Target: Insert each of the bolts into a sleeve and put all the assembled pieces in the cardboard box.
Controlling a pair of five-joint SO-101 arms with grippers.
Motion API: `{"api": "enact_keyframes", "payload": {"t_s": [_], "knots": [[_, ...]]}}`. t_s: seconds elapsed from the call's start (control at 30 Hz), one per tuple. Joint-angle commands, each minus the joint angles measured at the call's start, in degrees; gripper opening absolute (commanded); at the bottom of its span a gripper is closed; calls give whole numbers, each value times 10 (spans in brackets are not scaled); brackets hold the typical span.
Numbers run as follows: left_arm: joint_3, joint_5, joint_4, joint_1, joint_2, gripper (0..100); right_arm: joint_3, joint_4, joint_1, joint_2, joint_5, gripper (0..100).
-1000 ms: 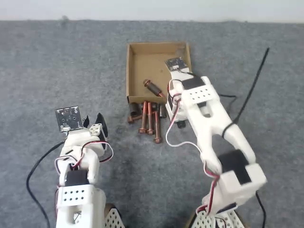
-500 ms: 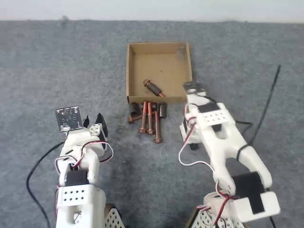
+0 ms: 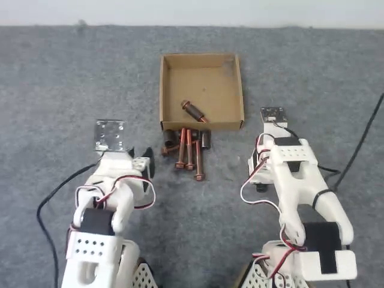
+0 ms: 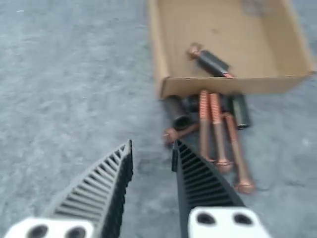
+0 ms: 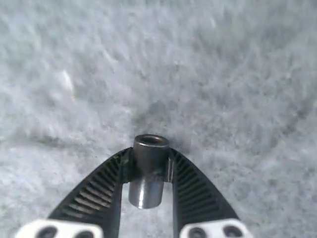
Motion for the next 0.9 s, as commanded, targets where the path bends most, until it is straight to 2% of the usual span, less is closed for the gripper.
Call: {"api": "enact_keyframes", "payload": {"t_s": [0.0,0.13,0.53,0.63,0.77,0.87], "knots": [[-81,-4,27,51,-10,124,-3,-14,10,-33,-1,10],[-126,-4,46,83,31,123,-3,-15,10,-32,-1,10],[-280,-3,49,97,357,123,-3,-15,10,-32,-1,10],[-303,29,45,98,433,123,-3,-15,10,-32,-1,10],[-307,104,-31,98,514,123,-1,-23,10,-32,-1,10],[-306,126,-81,98,566,123,6,-31,9,-32,-1,10]]}}
